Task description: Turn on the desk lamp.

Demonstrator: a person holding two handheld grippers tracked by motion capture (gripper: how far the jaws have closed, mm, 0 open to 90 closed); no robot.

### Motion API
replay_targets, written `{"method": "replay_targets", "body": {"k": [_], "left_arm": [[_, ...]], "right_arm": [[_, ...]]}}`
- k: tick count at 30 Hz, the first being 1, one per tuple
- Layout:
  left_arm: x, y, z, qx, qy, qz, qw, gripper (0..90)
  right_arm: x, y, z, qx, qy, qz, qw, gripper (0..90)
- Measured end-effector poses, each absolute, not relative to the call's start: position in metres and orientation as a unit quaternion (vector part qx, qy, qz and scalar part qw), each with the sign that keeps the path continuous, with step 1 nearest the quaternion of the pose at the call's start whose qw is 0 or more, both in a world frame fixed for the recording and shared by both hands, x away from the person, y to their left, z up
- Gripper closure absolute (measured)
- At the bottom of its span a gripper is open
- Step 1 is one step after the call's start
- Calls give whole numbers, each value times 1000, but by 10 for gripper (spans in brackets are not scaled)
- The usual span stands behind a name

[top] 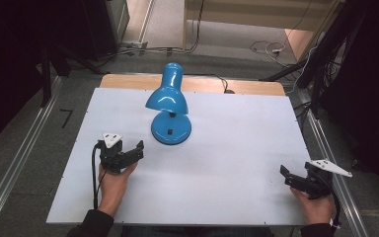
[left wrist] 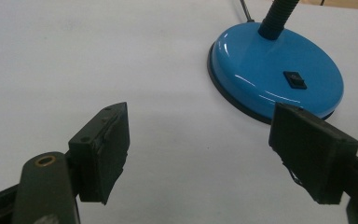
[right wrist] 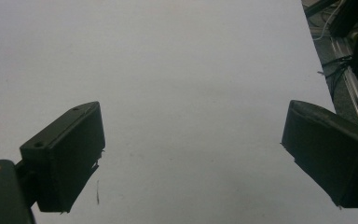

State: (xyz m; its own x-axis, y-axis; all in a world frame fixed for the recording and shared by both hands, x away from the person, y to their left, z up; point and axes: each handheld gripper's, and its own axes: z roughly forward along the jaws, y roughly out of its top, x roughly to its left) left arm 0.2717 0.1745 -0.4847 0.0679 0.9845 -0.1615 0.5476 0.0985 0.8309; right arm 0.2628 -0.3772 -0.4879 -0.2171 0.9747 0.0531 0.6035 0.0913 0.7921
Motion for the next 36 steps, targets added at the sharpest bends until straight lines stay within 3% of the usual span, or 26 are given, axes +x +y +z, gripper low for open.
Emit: {"method": "replay_targets", "body": {"k": [36], "left_arm": [[289,160,-485,619,618,270,402,223]], "right_arm": [[263,-377,-488,570,692,360,257,42]]}}
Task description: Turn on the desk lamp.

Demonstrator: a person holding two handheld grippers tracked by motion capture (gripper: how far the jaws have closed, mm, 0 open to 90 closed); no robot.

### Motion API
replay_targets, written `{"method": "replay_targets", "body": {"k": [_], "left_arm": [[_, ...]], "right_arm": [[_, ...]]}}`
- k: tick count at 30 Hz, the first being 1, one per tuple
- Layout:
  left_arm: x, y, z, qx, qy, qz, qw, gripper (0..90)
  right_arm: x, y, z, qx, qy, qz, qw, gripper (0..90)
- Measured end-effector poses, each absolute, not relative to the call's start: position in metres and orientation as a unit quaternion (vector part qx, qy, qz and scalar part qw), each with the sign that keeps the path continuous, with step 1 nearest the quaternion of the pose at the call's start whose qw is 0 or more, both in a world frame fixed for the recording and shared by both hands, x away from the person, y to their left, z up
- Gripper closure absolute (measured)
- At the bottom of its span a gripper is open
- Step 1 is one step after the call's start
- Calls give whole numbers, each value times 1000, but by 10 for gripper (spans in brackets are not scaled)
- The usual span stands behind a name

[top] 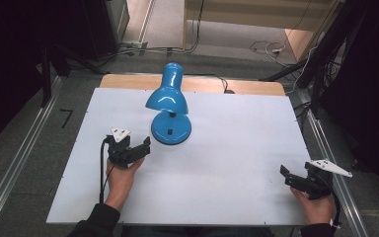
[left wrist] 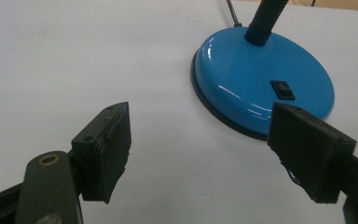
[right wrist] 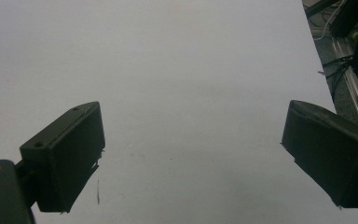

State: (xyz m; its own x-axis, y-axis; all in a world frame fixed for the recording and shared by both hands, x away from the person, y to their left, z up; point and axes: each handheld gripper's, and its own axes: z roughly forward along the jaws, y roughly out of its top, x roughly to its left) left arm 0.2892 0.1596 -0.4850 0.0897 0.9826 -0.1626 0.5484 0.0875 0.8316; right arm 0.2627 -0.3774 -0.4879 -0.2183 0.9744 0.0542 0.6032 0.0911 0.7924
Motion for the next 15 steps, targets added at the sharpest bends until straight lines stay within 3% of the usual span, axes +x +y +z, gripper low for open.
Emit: {"method": "replay_targets", "body": {"k": [15], "left_arm": [[294,154,-485,622,615,267,404,227]], "right_arm": [[263,-377,-488,571,692,359,257,42]]}}
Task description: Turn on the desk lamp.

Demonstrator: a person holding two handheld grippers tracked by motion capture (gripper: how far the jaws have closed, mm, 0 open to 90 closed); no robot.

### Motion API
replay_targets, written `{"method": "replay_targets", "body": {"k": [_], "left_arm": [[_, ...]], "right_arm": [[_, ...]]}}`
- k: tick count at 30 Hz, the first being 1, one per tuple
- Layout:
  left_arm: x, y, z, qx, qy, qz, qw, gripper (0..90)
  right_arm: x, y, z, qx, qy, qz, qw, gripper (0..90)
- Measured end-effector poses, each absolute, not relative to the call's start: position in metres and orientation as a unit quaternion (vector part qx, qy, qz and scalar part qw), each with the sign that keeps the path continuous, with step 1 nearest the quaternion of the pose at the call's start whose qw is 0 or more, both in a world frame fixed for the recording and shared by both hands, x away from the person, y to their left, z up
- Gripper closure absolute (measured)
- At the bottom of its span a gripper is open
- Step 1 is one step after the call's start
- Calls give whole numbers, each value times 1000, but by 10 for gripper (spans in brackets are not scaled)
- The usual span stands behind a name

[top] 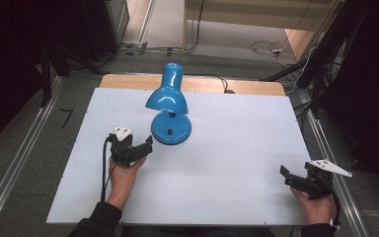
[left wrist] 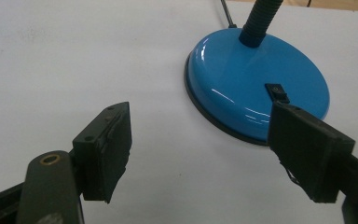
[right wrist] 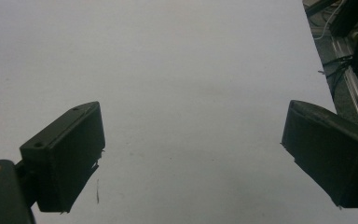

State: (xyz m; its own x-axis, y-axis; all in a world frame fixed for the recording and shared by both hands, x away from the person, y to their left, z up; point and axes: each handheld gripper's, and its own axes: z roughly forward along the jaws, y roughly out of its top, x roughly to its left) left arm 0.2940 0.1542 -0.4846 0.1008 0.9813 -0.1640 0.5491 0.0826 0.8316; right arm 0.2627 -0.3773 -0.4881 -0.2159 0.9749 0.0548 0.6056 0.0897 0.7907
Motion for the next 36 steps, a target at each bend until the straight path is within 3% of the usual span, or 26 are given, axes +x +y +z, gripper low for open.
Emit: {"method": "replay_targets", "body": {"k": [36], "left_arm": [[311,139,-487,633,606,262,405,246]], "right_arm": [[263,-378,-489,573,691,361,252,42]]}}
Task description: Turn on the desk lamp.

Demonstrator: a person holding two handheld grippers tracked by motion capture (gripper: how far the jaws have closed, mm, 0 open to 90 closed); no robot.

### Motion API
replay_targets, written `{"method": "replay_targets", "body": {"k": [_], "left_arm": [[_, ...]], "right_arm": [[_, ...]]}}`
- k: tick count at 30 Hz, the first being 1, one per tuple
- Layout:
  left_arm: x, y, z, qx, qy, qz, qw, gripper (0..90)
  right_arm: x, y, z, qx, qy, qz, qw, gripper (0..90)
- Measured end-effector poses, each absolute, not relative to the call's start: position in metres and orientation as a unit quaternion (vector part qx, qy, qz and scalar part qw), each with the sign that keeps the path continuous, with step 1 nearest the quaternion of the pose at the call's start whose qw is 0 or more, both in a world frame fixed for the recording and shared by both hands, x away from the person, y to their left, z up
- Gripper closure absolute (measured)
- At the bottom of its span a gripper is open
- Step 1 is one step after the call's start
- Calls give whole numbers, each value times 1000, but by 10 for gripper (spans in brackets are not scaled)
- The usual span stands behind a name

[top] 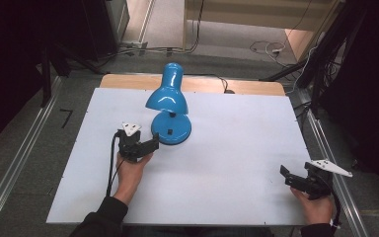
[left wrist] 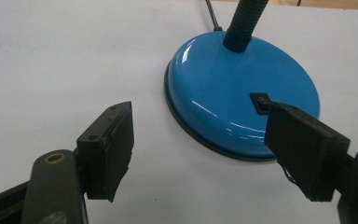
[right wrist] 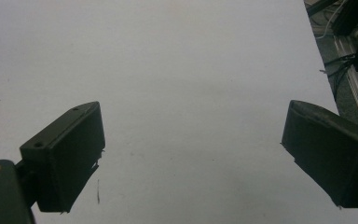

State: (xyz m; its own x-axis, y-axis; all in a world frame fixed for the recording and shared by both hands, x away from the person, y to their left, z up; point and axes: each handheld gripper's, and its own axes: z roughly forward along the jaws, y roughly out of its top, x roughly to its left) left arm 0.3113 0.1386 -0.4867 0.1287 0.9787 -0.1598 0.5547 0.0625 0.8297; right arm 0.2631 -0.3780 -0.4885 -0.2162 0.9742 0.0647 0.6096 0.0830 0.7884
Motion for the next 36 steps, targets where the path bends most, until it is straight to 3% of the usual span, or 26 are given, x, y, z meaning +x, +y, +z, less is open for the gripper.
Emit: {"method": "replay_targets", "body": {"k": [36], "left_arm": [[331,120,-485,640,593,256,416,280]], "right_arm": [[264,-378,-490,573,693,359,250,42]]}}
